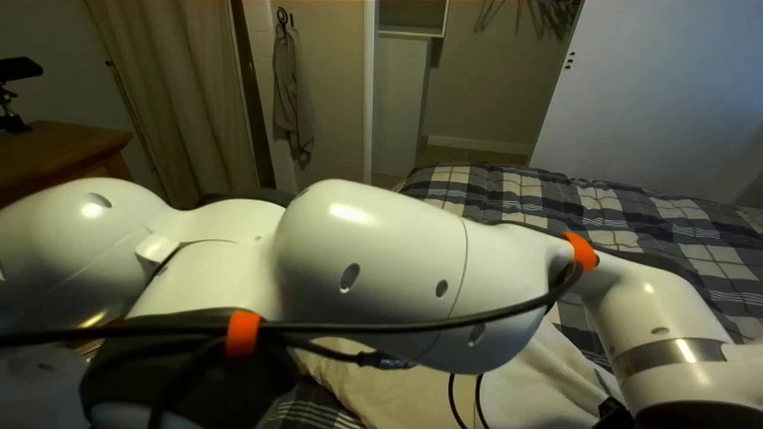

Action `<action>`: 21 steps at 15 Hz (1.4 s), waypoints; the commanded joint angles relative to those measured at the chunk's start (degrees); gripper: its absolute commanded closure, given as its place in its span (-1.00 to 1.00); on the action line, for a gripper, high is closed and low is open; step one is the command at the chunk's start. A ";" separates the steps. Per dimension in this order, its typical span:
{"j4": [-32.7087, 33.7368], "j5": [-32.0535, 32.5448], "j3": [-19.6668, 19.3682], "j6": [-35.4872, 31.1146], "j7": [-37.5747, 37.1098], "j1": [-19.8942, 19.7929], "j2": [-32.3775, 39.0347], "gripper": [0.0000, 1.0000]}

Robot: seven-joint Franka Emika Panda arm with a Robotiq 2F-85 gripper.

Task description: Fold the towel

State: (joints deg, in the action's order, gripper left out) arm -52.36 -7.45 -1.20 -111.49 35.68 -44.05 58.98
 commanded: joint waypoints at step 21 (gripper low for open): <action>-23.38 -1.10 4.51 -6.65 11.50 8.64 -17.10 0.98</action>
State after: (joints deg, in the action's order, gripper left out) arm -69.60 -6.63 1.18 -115.47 42.84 -34.31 46.02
